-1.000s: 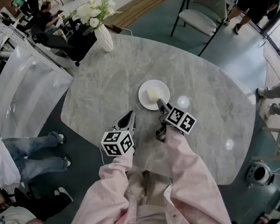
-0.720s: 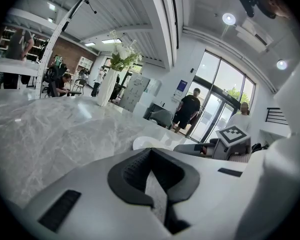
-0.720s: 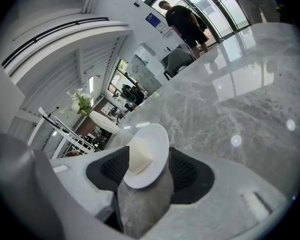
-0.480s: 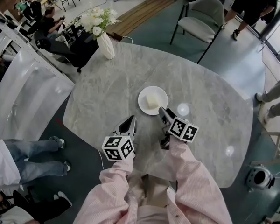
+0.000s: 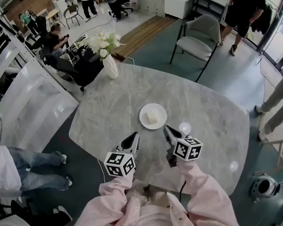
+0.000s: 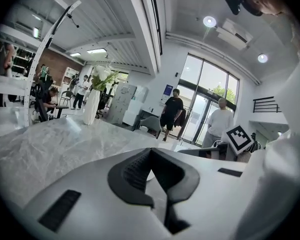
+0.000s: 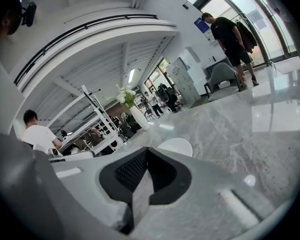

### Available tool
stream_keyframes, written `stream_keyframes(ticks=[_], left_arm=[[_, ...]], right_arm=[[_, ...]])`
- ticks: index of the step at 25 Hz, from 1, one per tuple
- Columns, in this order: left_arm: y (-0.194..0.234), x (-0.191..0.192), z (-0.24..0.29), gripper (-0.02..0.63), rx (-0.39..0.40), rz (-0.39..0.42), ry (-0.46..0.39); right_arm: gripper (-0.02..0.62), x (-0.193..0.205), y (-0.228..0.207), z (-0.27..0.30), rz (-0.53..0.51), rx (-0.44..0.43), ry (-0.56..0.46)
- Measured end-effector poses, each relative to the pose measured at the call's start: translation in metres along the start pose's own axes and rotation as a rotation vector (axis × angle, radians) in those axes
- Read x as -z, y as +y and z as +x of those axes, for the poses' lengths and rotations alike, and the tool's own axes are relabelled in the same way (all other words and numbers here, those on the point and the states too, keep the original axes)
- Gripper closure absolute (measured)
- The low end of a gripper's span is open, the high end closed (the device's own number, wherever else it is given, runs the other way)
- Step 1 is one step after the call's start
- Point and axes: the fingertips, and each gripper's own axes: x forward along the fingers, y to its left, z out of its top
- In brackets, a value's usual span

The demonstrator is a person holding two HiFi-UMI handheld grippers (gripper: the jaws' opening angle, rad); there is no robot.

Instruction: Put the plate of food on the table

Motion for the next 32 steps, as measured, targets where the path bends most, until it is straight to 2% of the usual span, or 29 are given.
stream_keyframes(ticks=[5, 11, 20, 24, 32], left_arm=[[-0.021, -0.009, -0.011, 0.607, 0.043, 0.057, -0.006], [-0.032, -0.032, -0.022, 0.607, 0.059, 0.098, -0.065], [-0.026, -0.062, -0.040, 0.607, 0.041, 0.154, -0.146], [-0.029, -0.075, -0.047, 0.607, 0.031, 0.192, -0.174], [-0.025, -0.092, -0.060, 0.607, -0.011, 0.209, -0.219]], right_arm=[[0.591, -0.016, 0.024, -0.022, -0.059, -0.061, -0.044], [0.591, -0.036, 0.043, -0.045, -0.143, -0.092, -0.124], [0.591, -0.058, 0.058, -0.071, -0.222, -0.106, -0.225], [0.591, -0.072, 0.063, -0.083, -0.231, -0.108, -0.272], [0.591, -0.088, 0.062, -0.098, -0.238, -0.076, -0.327]])
